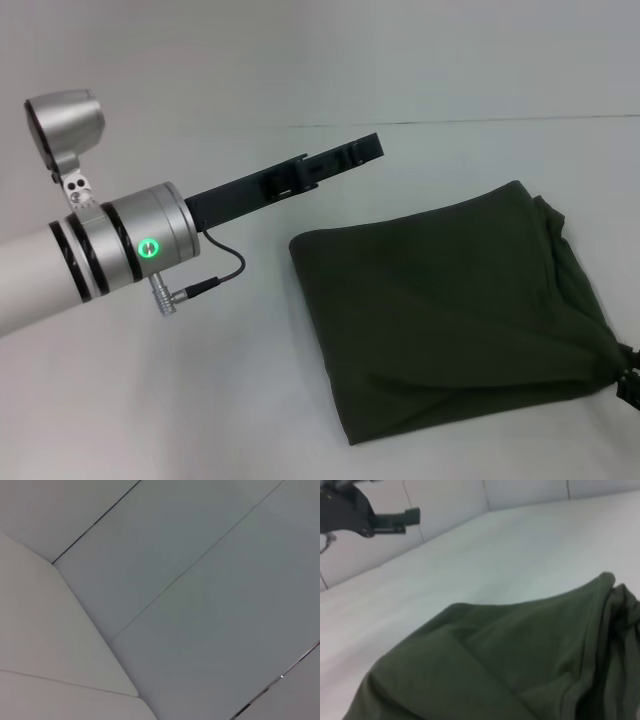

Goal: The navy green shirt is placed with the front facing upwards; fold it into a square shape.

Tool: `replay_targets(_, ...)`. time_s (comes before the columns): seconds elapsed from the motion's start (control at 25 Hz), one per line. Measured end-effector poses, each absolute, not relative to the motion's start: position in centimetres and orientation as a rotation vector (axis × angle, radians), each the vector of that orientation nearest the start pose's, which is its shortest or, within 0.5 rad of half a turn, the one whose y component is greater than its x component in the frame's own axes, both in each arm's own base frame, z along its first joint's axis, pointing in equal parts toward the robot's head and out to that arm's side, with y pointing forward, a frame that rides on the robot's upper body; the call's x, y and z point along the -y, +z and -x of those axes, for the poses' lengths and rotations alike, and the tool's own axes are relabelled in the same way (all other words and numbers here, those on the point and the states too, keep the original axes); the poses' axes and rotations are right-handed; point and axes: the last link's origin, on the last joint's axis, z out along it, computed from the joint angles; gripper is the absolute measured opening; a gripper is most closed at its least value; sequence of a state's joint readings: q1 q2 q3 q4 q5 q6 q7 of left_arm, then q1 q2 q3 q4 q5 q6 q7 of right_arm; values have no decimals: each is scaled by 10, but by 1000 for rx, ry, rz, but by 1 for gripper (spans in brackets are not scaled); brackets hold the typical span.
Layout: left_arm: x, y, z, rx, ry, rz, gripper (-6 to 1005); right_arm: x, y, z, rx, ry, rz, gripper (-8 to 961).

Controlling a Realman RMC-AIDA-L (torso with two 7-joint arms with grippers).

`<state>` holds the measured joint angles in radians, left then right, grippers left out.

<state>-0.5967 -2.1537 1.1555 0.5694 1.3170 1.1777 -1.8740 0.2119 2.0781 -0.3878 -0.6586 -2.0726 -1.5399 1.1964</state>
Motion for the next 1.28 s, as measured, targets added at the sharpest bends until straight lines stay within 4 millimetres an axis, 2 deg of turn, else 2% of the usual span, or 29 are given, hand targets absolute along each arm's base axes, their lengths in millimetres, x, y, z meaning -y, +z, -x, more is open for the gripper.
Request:
replay_targets(0.04,-374,-53,180,1380,-1219,2358,932,-229,35,-379,-853,588,2325,91)
replay_targets(0.28,-375,-49,187,1360,-1166,2375,932,-225,48,-381,-775,583,2311,373)
replay_targets(0.48,-381,-37,200,1355,-1107,2344,932,-222,64,-381,-725,570,2273,605)
replay_targets(0.68,-382,-35,208,1525,-873,2398,932,-225,70,-375,-683,586,2277,778)
replay_targets(0.92,-377,-37,204,1744,-474,2484,932,-232,68,-367,-640,608,2310,833)
replay_targets(1.28,-374,-37,214,1913,-268,2369,933,-239,67,-357,-598,654,2337,848)
